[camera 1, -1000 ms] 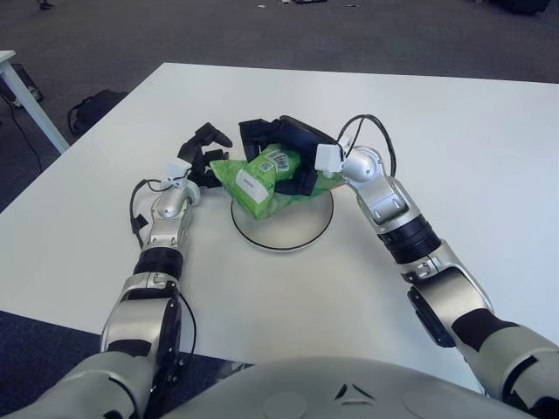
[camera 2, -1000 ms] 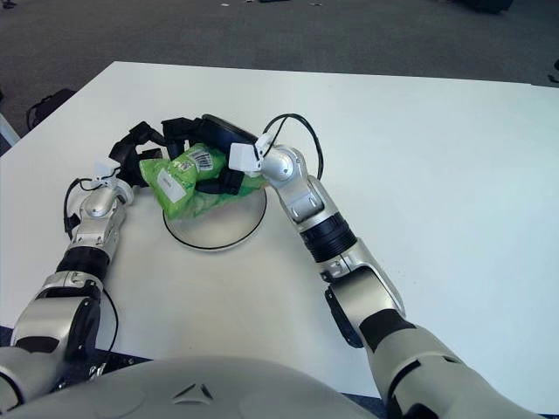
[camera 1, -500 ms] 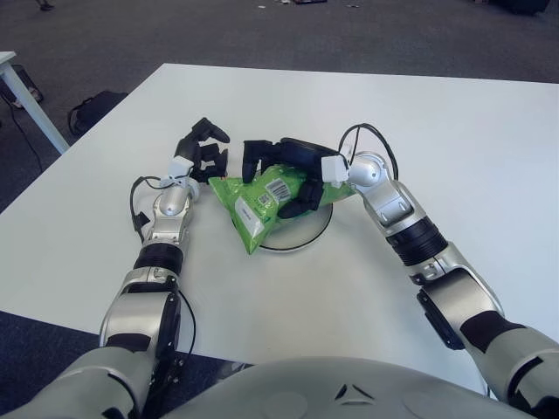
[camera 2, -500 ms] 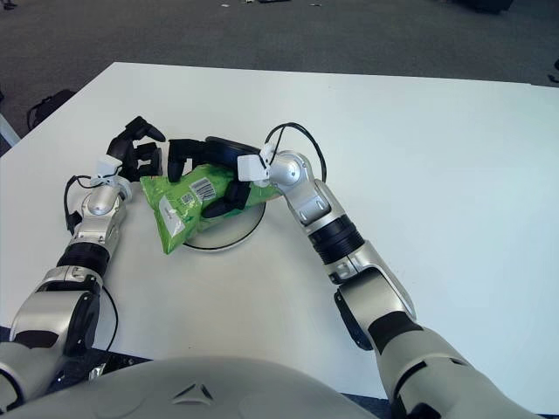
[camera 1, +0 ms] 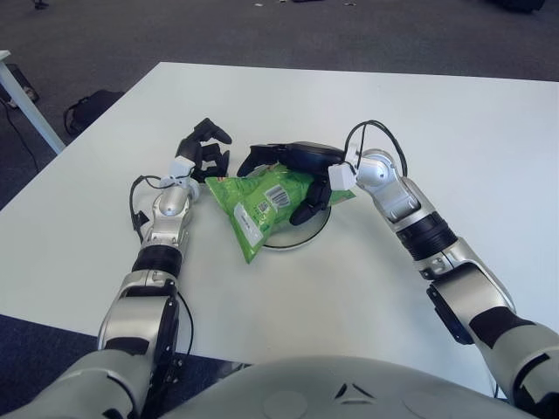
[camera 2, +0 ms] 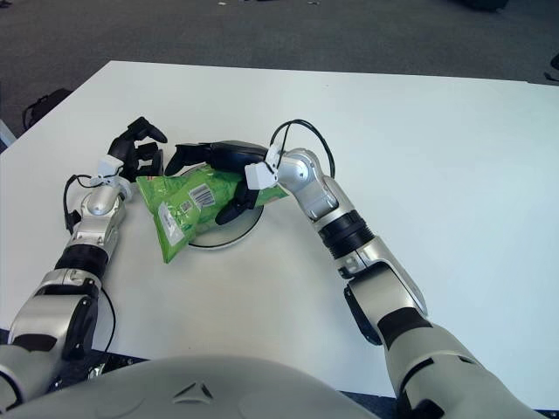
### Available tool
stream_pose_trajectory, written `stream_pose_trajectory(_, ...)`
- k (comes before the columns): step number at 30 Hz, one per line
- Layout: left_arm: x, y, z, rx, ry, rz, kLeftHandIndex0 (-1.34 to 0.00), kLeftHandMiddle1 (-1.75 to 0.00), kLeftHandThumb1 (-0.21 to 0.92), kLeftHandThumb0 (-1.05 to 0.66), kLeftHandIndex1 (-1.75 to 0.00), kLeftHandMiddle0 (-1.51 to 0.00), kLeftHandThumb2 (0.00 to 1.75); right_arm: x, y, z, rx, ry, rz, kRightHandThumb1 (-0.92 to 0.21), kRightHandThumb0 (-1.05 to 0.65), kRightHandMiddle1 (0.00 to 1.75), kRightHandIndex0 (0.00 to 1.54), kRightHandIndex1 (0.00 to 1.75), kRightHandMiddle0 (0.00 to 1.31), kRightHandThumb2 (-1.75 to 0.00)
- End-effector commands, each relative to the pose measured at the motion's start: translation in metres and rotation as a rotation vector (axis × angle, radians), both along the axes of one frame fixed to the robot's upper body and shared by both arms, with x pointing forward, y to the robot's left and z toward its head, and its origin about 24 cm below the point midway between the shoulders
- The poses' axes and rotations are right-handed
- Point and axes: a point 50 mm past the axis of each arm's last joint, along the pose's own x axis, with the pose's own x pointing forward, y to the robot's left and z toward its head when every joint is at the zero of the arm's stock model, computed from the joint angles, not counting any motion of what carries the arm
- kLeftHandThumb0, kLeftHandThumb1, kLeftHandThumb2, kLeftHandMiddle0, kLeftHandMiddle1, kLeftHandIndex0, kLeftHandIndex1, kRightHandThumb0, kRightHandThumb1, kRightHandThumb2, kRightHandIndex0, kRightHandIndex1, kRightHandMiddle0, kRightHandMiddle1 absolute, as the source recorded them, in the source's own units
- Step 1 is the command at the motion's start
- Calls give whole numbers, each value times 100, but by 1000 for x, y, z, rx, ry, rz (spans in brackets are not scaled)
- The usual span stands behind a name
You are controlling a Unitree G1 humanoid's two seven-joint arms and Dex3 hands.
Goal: Put the snack into the plate.
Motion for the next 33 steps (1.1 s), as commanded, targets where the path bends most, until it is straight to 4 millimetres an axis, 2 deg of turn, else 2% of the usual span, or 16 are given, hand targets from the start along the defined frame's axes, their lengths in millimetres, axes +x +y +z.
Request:
stream_pose_trajectory(1, -25, -8, -45, -76, 161, -11, -52, -175, 43, -44, -175, -113, 118, 2, -2, 2, -10, -41, -2, -53, -85, 42, 0, 1, 0, -60)
stream_pose_trajectory(4, -25, -8, -44, -94, 160, -25, -52, -175, 43, -44, -175, -113, 117, 4, -4, 5, -8, -40, 3, -55, -87, 35, 0, 0, 0, -56)
stream_pose_trajectory(8, -25, -8, -43, -107, 155, -34, -51, -175, 44, -44, -175, -114, 116, 8, -7, 12, -10, -37, 10, -56, -87, 16, 0, 0, 0, -51)
stream_pose_trajectory(12, -25, -8, -41, -108, 140, -26, -51, -175, 45, -44, -175, -114, 115, 10, -11, 25, -46, -60, 27, -57, -89, 5, 0, 0, 0, -49)
stream_pose_trajectory(23, -26, -9, -37, -58, 104, -23, -50, -175, 45, -44, -175, -113, 114, 15, -21, 39, -69, 27, 41, -53, -83, 0, 0, 0, 0, -47)
stream_pose_trajectory(33, -27, -10, -36, -48, 106, -10, -49, -175, 46, -43, -175, -108, 113, 30, -59, 59, -2, 91, -64, -50, -85, 0, 0, 0, 1, -56)
